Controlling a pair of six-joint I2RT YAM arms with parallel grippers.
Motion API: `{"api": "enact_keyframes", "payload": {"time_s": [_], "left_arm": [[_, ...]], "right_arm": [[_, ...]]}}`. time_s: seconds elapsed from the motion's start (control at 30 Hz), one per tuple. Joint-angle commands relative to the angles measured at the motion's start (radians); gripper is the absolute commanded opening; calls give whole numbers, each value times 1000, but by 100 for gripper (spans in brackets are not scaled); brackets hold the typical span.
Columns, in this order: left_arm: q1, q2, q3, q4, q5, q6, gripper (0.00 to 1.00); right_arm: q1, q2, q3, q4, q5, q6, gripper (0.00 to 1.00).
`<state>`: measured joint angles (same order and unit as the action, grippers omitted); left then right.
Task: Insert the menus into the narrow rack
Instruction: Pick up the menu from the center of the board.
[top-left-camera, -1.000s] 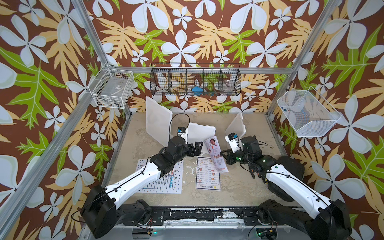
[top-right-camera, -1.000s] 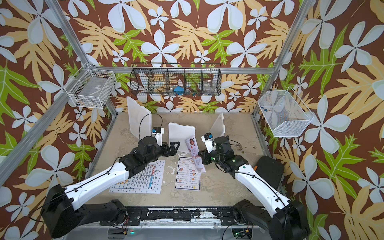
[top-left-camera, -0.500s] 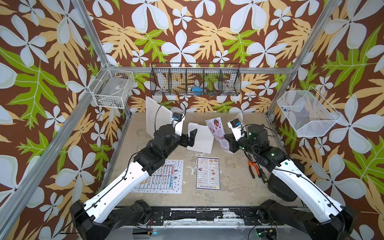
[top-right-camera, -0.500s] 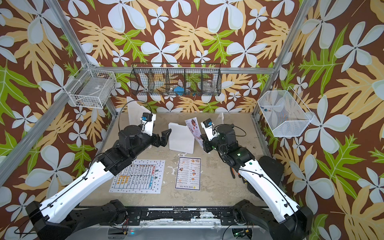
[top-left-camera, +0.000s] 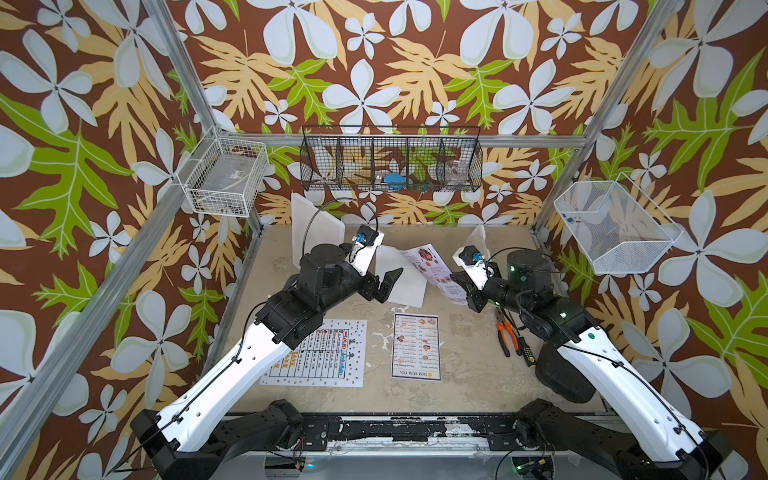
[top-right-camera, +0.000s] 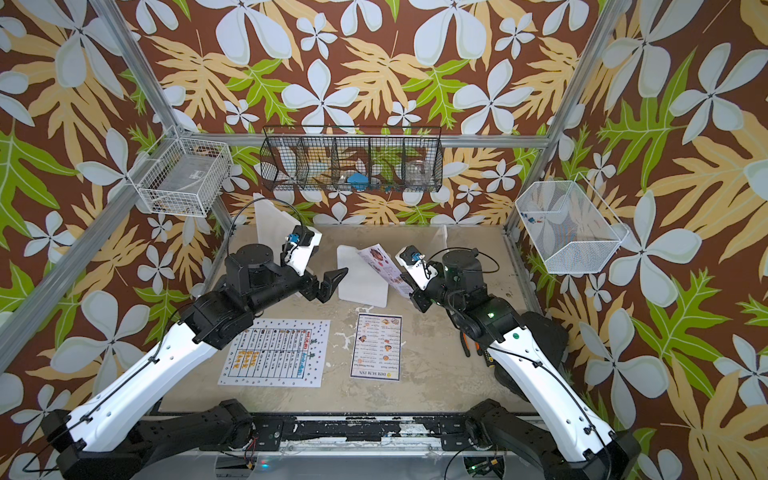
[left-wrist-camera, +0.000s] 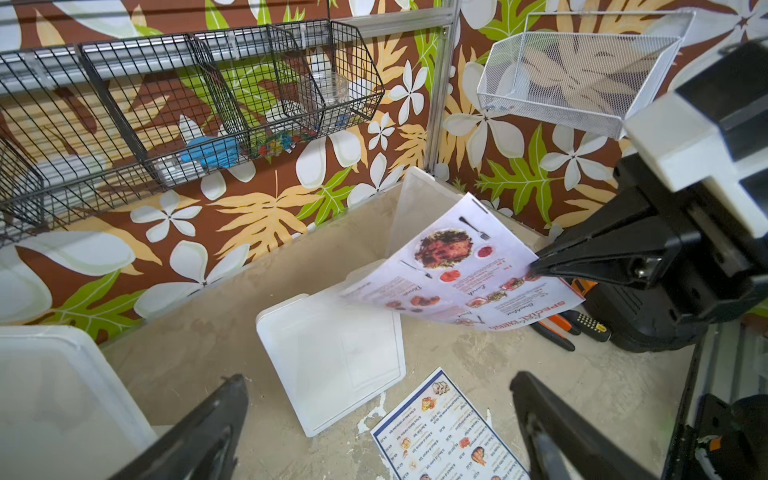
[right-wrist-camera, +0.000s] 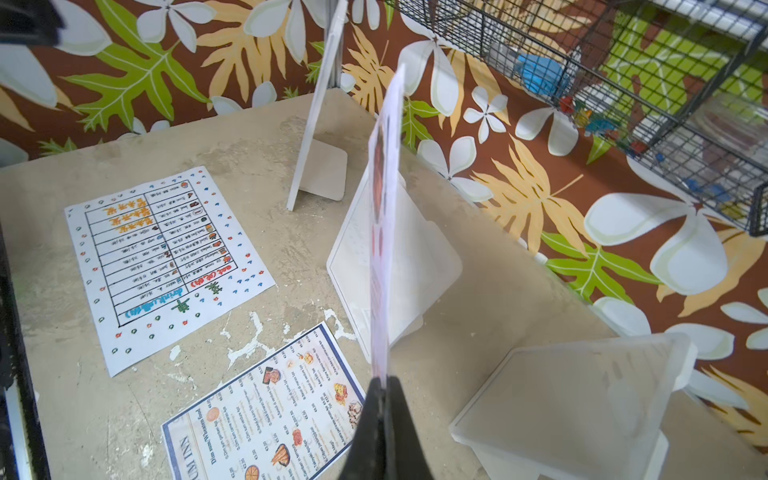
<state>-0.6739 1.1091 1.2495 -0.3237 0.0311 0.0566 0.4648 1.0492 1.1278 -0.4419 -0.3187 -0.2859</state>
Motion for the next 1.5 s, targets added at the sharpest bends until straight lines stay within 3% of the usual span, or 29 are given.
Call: {"api": "enact_keyframes", "payload": {"time_s": [0.0,0.23,0.57,0.87,1.47], "left_arm": [[7,-6,5,14,29,113,100],[11,11,21,-9,197,178,99],[11,50,32,-40,351,196,96],[11,67,28,-84,532,206,67],[11,101,42,-117,582,215,31]], "right_arm": [[1,7,35,-75,-102,-108,0],[35,29,94,-151,-161,-160,0],[106,54,139,-218,-163,-202,0],[106,49,148,-234,-144,-202,0],[108,51,164,-267,-114,-206,0]]}}
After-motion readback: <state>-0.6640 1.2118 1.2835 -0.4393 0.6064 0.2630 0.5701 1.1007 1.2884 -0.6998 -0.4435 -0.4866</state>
